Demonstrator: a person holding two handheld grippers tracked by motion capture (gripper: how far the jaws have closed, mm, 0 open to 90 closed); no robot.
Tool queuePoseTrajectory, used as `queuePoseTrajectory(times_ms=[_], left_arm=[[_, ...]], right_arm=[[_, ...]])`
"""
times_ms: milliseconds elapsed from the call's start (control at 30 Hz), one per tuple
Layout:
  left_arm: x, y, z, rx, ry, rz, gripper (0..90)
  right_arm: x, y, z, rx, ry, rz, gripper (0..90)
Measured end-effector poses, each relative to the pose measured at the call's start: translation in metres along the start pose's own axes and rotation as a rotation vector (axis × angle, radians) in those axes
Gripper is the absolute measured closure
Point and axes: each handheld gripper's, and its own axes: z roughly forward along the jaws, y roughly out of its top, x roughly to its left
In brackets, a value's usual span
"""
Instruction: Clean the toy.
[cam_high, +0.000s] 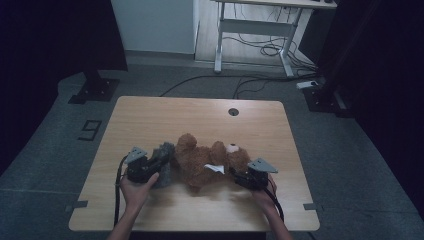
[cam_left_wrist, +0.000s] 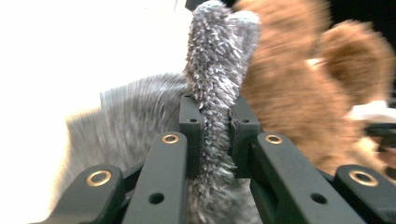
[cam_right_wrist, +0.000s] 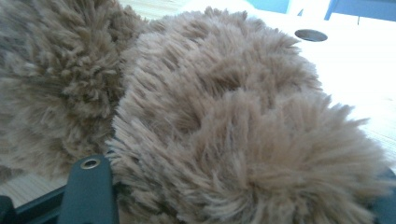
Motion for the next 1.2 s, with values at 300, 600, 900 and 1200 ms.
queuePoseTrajectory(times_ms=[300, 600, 900, 1200], left_arm=[[-0.044, 0.013, 0.044, -0.041, -0.151, 0.0, 79.5], [-0.015, -0.017, 0.059, 0.047, -0.096, -0.034, 79.5], [-0.002, -0.015, 0.047, 0.111, 0.07, 0.097, 79.0], [-0.018, 0.01, 0.026, 0.026, 0.001, 0.111, 79.0]], right_arm=[[-0.001, -0.003, 0.001, 0.002, -0.01, 0.018, 35.8], [0.005, 0.0, 0.003, 0.004, -0.028, -0.005, 35.7], [0.005, 0.0, 0.003, 0.003, -0.025, -0.007, 35.5], [0.005, 0.001, 0.006, 0.007, -0.022, 0.017, 35.6]])
